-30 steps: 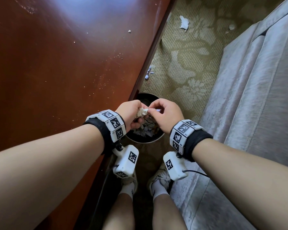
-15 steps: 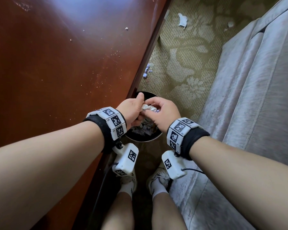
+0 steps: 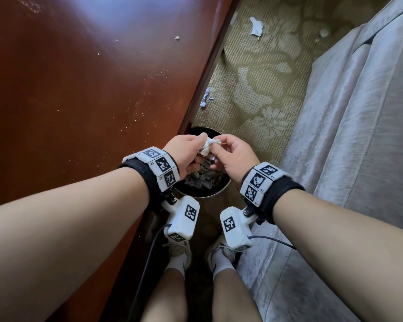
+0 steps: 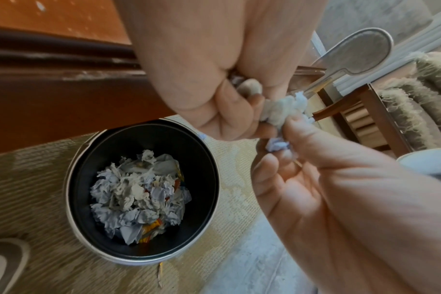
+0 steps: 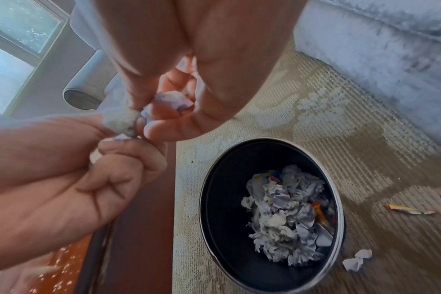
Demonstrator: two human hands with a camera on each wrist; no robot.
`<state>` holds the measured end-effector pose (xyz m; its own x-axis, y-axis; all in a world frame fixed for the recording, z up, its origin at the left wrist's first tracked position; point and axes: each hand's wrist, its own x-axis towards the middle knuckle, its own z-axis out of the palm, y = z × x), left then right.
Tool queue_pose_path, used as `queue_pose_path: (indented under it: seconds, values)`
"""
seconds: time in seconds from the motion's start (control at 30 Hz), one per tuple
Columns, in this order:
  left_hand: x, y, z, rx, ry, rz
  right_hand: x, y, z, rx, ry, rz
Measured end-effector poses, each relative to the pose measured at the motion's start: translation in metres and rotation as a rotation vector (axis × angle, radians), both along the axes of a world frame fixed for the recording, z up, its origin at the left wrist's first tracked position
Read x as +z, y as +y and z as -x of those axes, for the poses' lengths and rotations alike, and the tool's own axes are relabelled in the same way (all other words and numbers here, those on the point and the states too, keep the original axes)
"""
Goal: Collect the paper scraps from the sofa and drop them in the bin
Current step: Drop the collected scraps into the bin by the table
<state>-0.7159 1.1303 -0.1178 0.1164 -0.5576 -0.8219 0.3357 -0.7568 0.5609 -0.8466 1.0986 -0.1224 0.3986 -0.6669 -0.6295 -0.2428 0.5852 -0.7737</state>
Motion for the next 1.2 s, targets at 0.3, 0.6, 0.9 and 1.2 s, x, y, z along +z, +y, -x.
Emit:
queue_pose_path:
  seconds: [0.3, 0.6, 0.9, 1.2]
  values:
    - [0.010, -0.003, -0.001, 0.104, 0.013, -0.168, -0.014, -0.008, 0.010, -0.115, 0.159, -0.012]
    - [0.007, -0.003, 0.001, 0.010, -0.105, -0.068, -0.011, -0.002, -0.002, 0.189, 0.499, 0.291]
    - [0.001, 0.003, -0.001, -0.020, -0.141, -0.104, -0.009, -0.002, -0.016, 0.223, 0.403, 0.343]
    - [0.004, -0.001, 0.001, -0.072, -0.095, -0.107, -0.003, -0.016, -0.012, 0.063, 0.318, 0.079]
